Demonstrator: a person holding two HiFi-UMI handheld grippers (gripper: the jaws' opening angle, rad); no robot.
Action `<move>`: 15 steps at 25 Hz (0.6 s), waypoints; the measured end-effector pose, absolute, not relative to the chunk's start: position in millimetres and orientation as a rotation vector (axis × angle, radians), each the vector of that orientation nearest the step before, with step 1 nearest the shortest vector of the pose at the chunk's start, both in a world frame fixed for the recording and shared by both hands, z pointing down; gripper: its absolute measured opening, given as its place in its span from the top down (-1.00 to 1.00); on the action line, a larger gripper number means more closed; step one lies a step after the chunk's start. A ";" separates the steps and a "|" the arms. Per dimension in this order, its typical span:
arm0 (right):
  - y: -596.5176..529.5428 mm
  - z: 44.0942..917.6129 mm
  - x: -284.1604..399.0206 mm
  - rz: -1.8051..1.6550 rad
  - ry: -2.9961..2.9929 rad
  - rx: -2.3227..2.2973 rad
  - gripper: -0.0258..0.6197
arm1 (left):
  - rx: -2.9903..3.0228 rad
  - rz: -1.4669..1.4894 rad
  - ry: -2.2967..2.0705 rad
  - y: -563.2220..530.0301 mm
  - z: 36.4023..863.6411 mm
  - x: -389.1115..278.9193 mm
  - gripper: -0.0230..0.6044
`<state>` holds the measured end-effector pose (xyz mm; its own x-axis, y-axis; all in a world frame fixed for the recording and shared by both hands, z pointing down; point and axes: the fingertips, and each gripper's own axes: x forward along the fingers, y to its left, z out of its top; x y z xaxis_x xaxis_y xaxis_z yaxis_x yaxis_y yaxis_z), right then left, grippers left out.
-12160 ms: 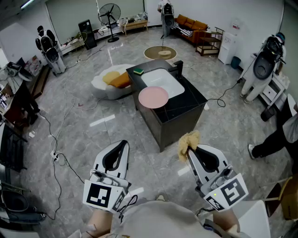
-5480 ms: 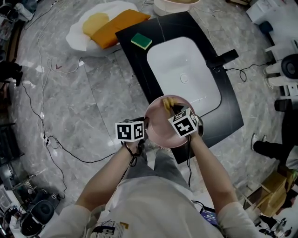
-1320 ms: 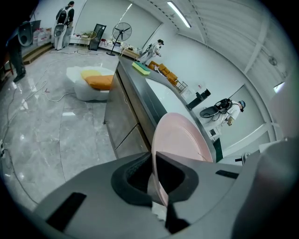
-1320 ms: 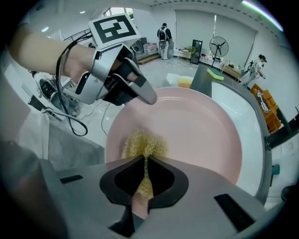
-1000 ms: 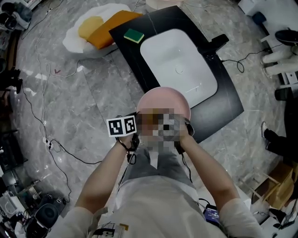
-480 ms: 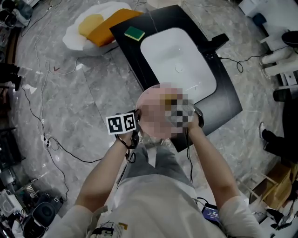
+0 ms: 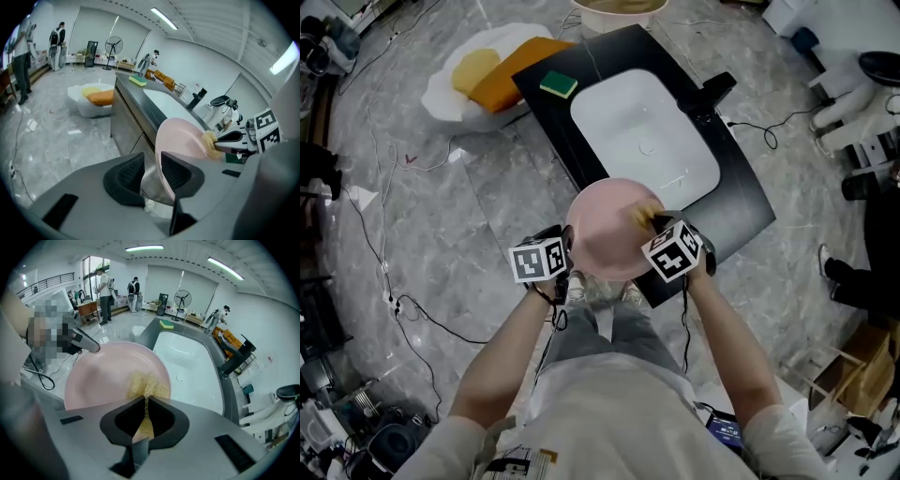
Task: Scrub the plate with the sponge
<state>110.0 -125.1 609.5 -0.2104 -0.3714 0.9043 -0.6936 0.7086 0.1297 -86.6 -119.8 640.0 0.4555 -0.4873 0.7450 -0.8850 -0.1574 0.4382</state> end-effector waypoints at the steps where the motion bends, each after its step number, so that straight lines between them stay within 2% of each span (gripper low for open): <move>1: -124.3 602.9 111.5 0.376 -1.839 0.857 0.78 | 1.827 0.557 -1.194 -122.8 633.0 -89.2 0.53; 9: -121.4 522.9 109.8 0.399 -2.009 1.031 0.78 | 1.997 0.468 -1.294 -142.7 556.5 -102.5 0.54; 15: -127.1 442.3 105.9 0.295 -2.153 1.171 0.78 | 2.184 0.447 -1.338 -153.6 489.8 -105.7 0.63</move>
<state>105.9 -127.1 442.3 -0.3806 -0.6630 0.6447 -0.8119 0.5733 0.1102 -105.7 -153.6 489.8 0.4534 -0.7141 0.5334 -0.8913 -0.3649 0.2691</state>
